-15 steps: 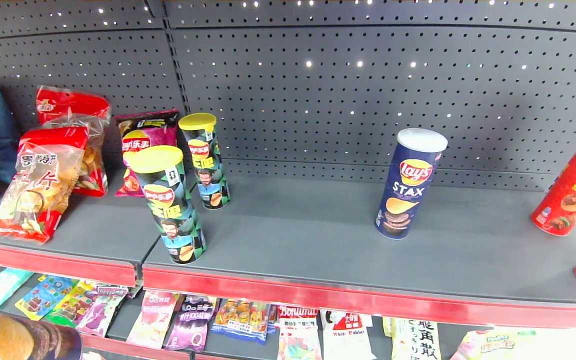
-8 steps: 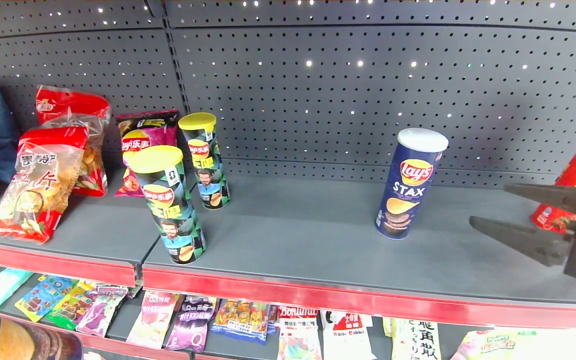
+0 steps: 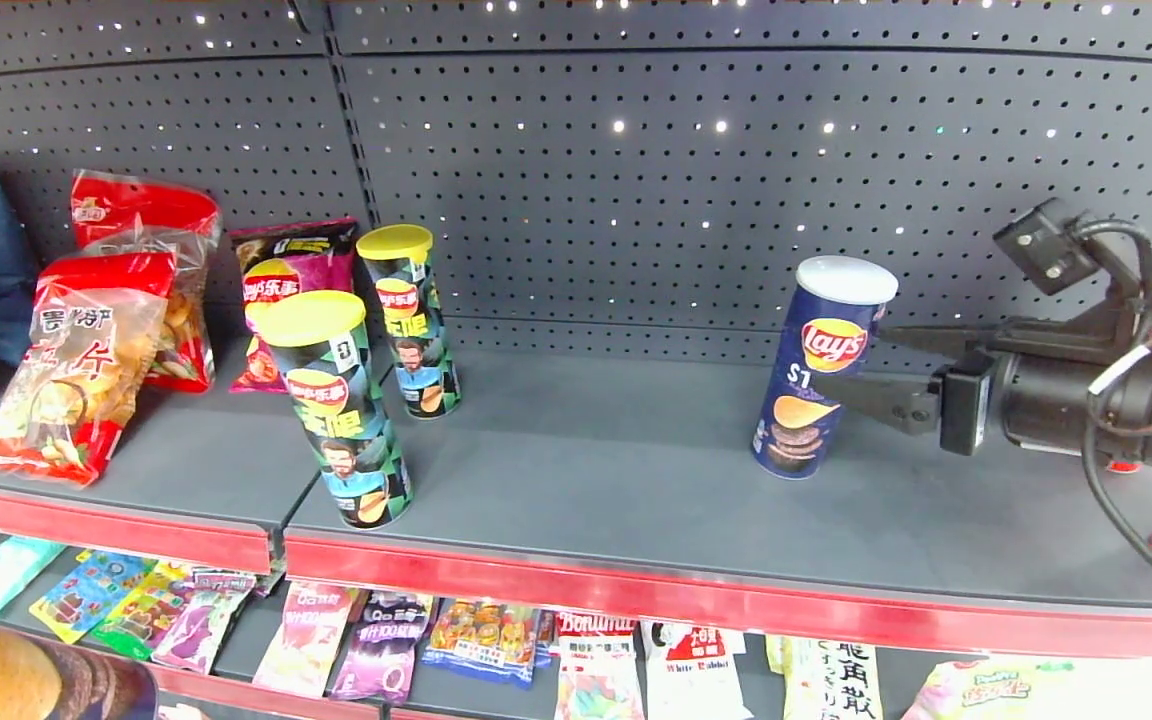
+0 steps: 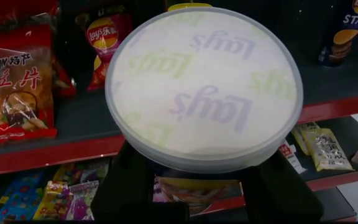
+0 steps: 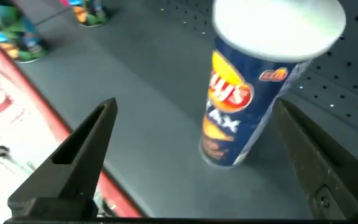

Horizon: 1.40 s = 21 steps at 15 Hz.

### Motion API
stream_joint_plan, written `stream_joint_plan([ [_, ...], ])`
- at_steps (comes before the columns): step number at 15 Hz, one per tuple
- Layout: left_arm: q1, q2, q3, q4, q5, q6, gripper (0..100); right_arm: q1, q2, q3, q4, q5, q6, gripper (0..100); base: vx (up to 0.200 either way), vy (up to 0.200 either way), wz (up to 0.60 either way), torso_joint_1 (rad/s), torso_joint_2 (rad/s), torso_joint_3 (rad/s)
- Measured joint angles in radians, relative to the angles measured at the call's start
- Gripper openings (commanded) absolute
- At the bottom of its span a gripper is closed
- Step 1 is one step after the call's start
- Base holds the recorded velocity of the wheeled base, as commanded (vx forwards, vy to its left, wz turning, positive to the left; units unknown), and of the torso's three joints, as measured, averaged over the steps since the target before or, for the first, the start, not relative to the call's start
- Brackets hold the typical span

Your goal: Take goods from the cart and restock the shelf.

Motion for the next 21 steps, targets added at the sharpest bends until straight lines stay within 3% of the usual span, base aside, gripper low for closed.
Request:
stream_joint_plan([
  [6,-0.001,0.003,-0.001,0.000,-0.001,0.000,0,-0.006,0.063,-0.006,-0.031,-0.079,0.009,100,0.000,0.000,0.00,0.000,0.00,0.000],
  [19,-0.001,0.003,-0.013,0.000,0.000,0.000,0,-0.042,0.197,-0.097,-0.059,-0.077,0.009,100,0.000,0.000,0.00,0.000,0.00,0.000],
  [20,-0.001,0.003,-0.013,0.000,0.000,0.000,0,-0.043,0.204,-0.098,-0.060,-0.077,0.008,0,0.000,0.000,0.00,0.000,0.00,0.000],
  [21,-0.001,0.003,-0.013,0.000,0.000,0.000,0,-0.043,0.210,-0.099,-0.068,-0.077,0.007,0,0.000,0.000,0.00,0.000,0.00,0.000],
])
